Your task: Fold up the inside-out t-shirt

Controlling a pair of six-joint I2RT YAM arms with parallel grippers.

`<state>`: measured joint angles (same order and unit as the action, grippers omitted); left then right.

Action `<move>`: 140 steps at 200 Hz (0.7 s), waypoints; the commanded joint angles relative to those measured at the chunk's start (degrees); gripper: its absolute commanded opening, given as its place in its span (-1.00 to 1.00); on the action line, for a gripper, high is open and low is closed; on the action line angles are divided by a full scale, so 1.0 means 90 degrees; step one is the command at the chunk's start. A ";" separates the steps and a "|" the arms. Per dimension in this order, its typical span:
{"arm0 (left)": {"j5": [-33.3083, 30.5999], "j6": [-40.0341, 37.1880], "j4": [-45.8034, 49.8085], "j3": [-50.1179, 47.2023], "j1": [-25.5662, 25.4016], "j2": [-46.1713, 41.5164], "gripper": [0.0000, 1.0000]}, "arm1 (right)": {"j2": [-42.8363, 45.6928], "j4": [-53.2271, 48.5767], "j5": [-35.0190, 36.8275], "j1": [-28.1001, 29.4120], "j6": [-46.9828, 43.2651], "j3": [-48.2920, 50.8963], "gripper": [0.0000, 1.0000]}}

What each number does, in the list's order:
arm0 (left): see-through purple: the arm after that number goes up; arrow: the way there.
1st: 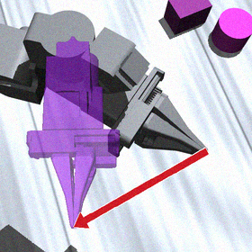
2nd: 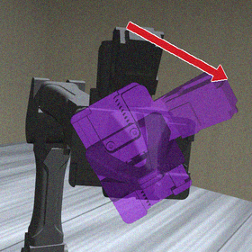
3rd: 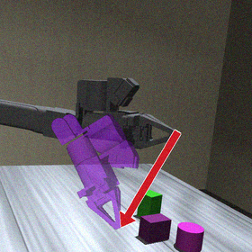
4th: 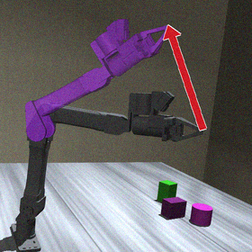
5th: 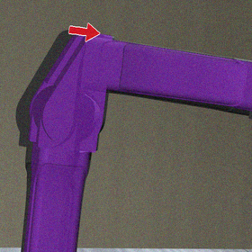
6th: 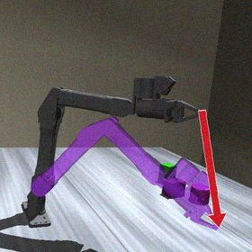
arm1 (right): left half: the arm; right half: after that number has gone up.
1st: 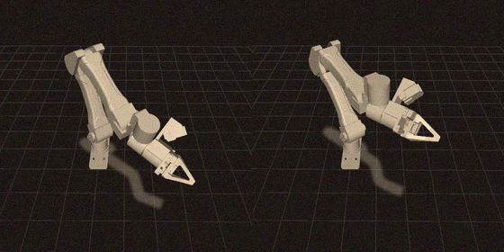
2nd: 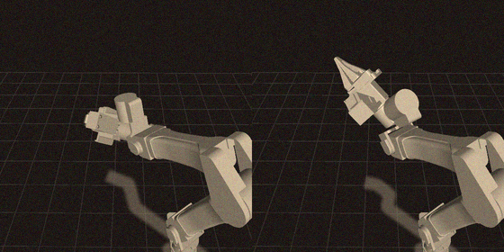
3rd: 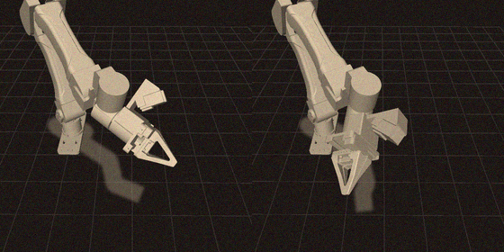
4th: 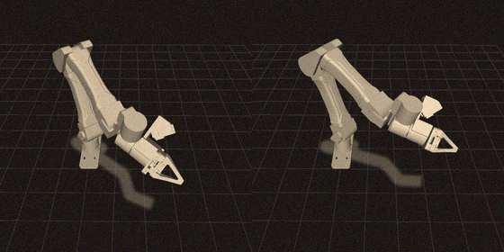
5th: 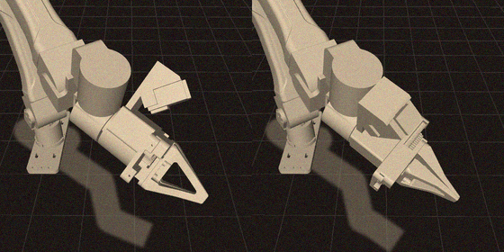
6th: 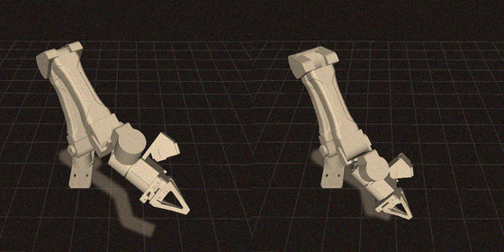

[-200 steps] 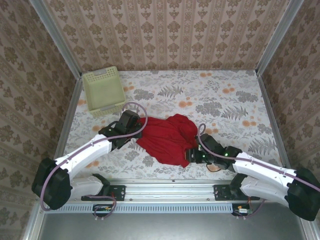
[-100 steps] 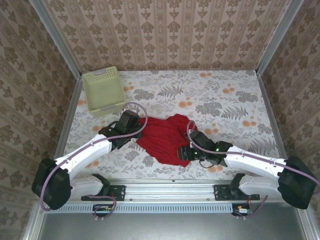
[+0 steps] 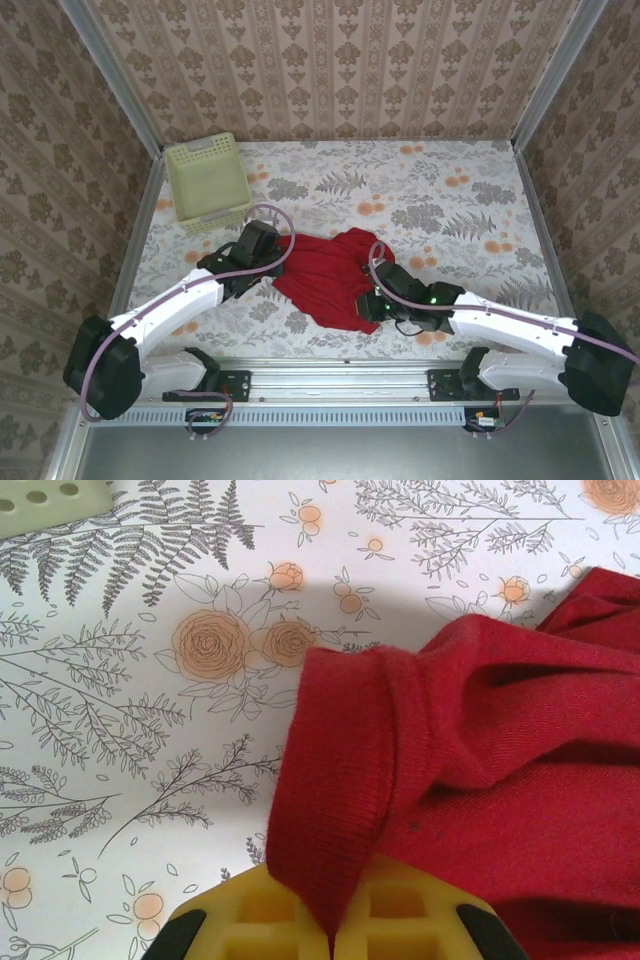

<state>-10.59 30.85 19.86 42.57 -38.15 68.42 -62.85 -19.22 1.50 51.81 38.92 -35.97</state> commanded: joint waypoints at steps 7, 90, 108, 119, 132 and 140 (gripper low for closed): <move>-0.0174 -0.0050 0.0273 0.0196 0.0085 0.0120 -1.00 | 0.0581 -0.0517 0.0269 0.0050 -0.0057 -0.0210 -0.79; -0.0071 -0.0059 0.0411 0.0508 0.0111 0.0024 -1.00 | 0.0803 -0.0479 0.0411 -0.0028 0.0079 0.0081 -0.41; -0.0017 -0.0046 0.0399 0.0484 0.0110 0.0024 -1.00 | 0.0735 -0.0089 0.0268 -0.0071 0.0100 0.0280 -0.16; 0.0003 -0.0039 0.0374 0.0462 0.0111 0.0024 -1.00 | 0.0641 0.0114 0.0142 -0.0091 0.0073 0.0314 -0.10; 0.0023 -0.0029 0.0358 0.0459 0.0101 0.0034 -1.00 | 0.0453 0.0247 0.0069 -0.0087 0.0025 0.0259 -0.08; 0.0034 -0.0021 0.0362 0.0460 0.0098 0.0034 -1.00 | 0.0316 0.0260 0.0057 -0.0085 -0.0005 0.0194 -0.08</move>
<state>-10.63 30.87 22.57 46.06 -37.41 69.38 -57.82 -20.62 3.42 51.35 39.22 -33.78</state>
